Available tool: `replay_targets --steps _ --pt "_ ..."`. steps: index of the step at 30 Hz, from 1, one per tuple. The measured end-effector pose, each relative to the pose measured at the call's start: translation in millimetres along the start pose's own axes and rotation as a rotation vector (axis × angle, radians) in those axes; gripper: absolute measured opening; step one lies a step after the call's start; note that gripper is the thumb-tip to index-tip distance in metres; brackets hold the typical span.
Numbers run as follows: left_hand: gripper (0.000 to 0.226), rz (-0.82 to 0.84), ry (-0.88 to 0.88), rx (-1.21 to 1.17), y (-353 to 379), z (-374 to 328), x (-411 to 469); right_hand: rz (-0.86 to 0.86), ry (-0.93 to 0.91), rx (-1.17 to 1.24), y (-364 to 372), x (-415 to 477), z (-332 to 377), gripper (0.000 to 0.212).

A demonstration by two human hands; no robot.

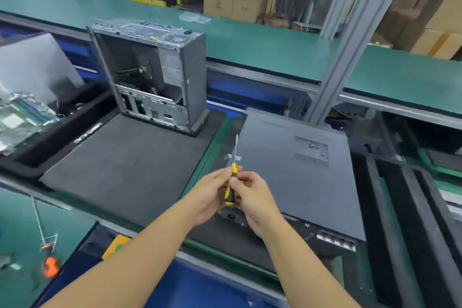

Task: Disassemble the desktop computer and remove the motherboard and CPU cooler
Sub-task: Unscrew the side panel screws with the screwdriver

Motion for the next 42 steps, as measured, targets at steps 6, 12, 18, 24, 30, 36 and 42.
replay_targets --steps 6,12,18,24,30,36,42 --pt "0.021 -0.347 0.040 0.070 -102.2 -20.1 -12.1 -0.042 0.039 -0.210 54.1 5.1 -20.7 0.008" --pt "0.011 -0.513 -0.120 0.449 -158.0 5.2 28.2 0.030 0.077 -0.198 44.2 13.1 -22.5 0.013" --pt "0.007 -0.558 -0.163 0.666 -164.1 30.7 84.6 0.075 0.090 -0.158 21.6 43.6 -13.0 0.015" --pt "0.020 -0.572 -0.218 0.847 -163.5 35.0 116.2 0.051 0.100 -0.203 3.0 84.5 -5.4 0.018" --pt "0.024 -0.516 -0.173 0.967 -154.9 22.2 121.6 0.072 0.110 -0.191 -5.7 98.3 -8.6 0.020" --pt "0.029 -0.274 0.432 1.066 -84.3 -45.5 113.6 -0.003 0.092 -0.222 -17.7 91.8 -1.9 0.020" --pt "0.080 0.286 0.672 1.536 27.9 -57.1 89.9 -0.367 -0.123 -0.915 -91.9 61.8 16.5 0.014"
Point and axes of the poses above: each hand's wrist, its own x-axis towards the middle knuckle, its own y-axis out of the palm, z = x × y, the point moved 7 cm from there along x, towards the middle knuckle, and after that the axes turned 7 degrees about -x, right-handed, at the moved point
